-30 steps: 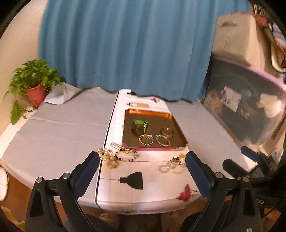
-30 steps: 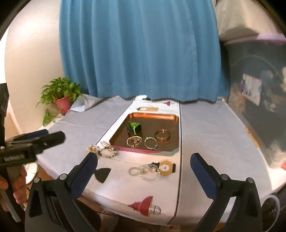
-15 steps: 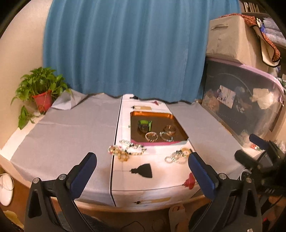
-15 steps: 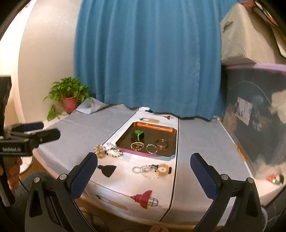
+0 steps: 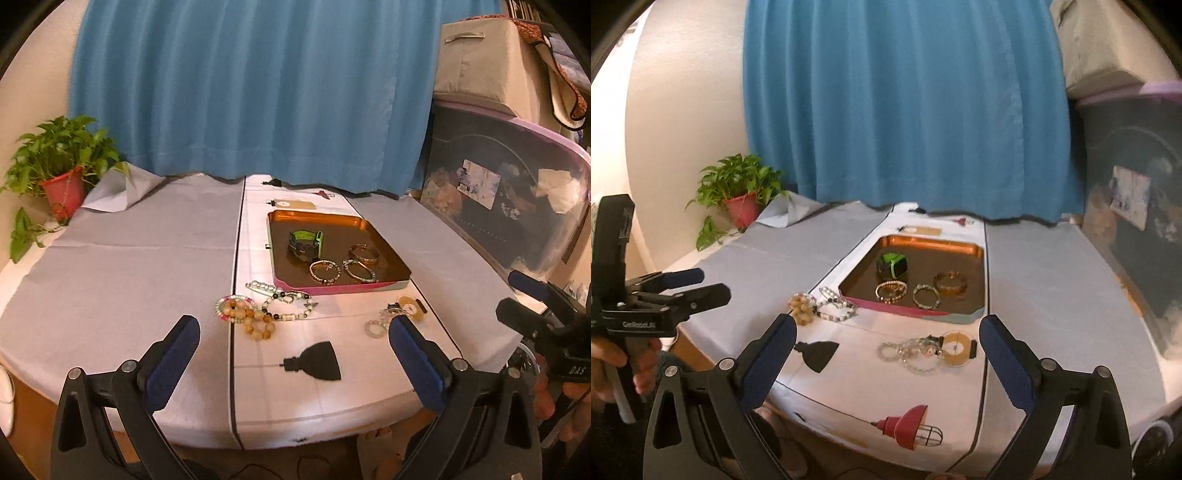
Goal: Organize jewelry
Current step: 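Grasp the black-and-white bead bracelet with the left gripper while the right grasps the clear crystal bracelet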
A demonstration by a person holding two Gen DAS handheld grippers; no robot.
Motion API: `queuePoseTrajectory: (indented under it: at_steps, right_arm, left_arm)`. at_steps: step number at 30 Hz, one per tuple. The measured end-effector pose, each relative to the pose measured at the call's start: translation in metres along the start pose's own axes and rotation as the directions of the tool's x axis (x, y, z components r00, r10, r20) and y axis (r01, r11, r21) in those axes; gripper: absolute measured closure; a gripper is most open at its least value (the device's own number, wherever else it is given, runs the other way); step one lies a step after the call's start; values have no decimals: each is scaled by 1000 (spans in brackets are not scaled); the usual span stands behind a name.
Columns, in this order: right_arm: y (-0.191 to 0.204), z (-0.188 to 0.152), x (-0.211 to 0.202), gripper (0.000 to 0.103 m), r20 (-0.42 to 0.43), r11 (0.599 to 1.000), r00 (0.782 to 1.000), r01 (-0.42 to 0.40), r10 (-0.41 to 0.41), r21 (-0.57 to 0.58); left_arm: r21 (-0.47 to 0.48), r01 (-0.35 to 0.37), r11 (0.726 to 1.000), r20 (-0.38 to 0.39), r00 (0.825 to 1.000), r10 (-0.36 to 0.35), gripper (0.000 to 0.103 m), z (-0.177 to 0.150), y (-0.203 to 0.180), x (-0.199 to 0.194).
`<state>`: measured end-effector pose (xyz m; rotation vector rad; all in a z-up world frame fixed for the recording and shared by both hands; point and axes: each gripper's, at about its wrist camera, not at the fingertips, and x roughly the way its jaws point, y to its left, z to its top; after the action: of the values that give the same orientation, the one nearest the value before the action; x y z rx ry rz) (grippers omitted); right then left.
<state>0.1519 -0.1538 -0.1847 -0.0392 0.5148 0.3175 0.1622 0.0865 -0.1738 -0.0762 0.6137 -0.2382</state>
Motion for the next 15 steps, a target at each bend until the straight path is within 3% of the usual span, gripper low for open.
queuePoseTrajectory:
  at_steps: [2,5,10,13,14,15]
  right_arm:
    - [-6,-2,13,8,-9,1000,1000,-12,12,-3]
    - [-16,-4,31,29,-26,999,999,-32,32,0]
    - [-37,-10,71,30,-49,998,997,-51,53,35]
    - [-49,-24,95,30,-63,997,997,-44,48,69]
    - [-53,-32,104,32,-73,997,996,-39,44,73]
    - [-56,-41,116,42,-106,997,994,-31,39,73]
  left_arm:
    - [10,11,1000,-5,1000,-11,2,5,3,19]
    - [18,39,999,-8,999,-39,2,10,5,43]
    - [0,92,996,-17,996,-92,4,12,11,90]
    - [21,93,995,-74,993,-91,14,5,11,122]
    - [24,99,995,-90,991,-96,23,2,11,130]
    - [30,88,996,-110,990,-85,31,-1,11,139]
